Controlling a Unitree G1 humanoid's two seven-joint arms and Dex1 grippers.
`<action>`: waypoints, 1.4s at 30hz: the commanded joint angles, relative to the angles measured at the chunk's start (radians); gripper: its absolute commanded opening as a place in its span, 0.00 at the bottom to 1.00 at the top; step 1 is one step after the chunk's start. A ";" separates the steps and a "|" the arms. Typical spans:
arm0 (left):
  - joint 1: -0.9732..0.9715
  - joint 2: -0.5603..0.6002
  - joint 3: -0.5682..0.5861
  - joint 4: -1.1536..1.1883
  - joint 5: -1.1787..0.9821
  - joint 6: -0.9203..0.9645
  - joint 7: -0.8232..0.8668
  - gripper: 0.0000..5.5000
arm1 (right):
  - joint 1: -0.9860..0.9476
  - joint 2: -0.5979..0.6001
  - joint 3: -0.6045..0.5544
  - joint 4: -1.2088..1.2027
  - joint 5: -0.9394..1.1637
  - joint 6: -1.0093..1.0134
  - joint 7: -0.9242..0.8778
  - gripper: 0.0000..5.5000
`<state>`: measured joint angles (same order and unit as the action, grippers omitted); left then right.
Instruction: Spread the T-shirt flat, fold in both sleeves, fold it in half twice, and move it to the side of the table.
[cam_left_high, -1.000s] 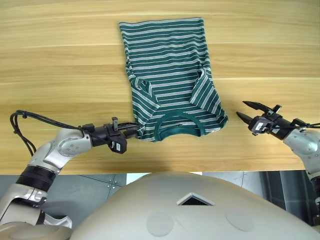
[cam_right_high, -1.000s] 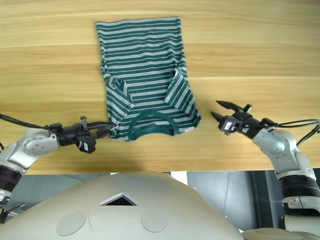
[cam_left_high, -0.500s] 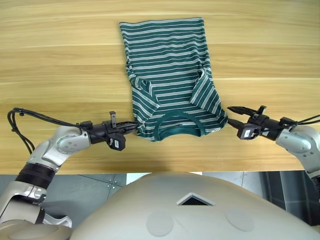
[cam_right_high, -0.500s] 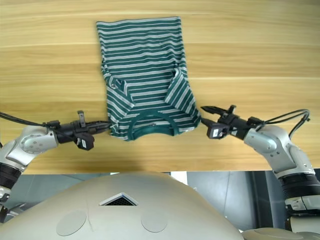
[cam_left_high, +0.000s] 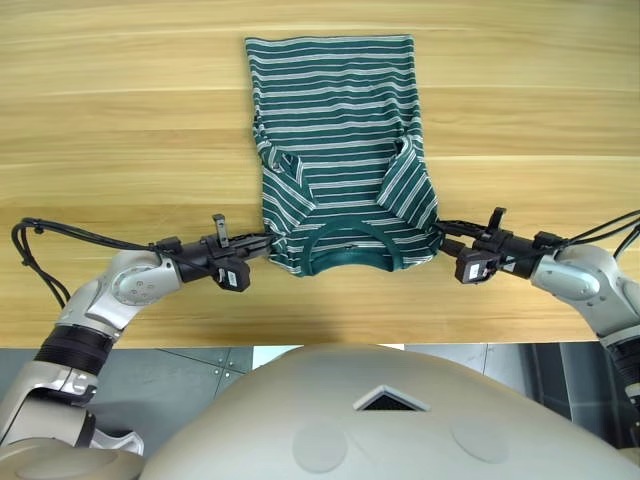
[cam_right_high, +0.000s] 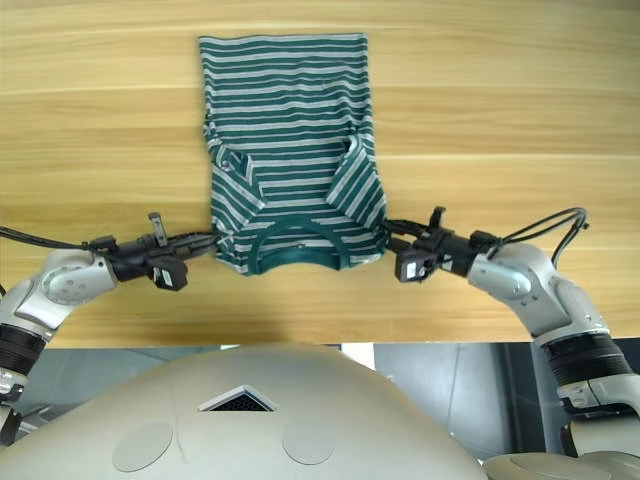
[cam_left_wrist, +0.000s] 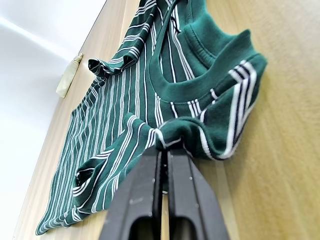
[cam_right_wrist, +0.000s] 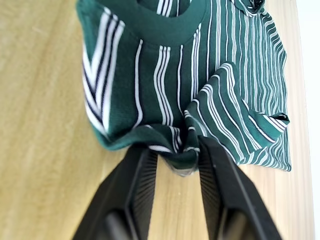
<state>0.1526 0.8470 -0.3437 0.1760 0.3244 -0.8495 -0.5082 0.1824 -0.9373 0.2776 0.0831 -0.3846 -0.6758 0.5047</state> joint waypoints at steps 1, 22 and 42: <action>0.044 -0.012 -0.025 0.061 0.077 0.068 -0.009 0.00 | 0.013 0.010 0.026 0.033 -0.046 0.016 0.024 0.11; 0.354 0.014 0.176 -0.200 -0.054 0.128 0.098 0.00 | 0.226 0.050 -0.182 -0.215 0.259 0.038 -0.016 0.00; -0.661 -0.345 0.116 0.600 0.116 0.126 0.311 0.00 | -0.681 0.415 -0.059 0.623 -0.073 0.029 -0.330 0.00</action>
<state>-0.4173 0.5327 -0.2160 0.6605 0.4205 -0.7324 -0.2283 -0.4185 -0.5555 0.1967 0.6124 -0.4226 -0.6525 0.2167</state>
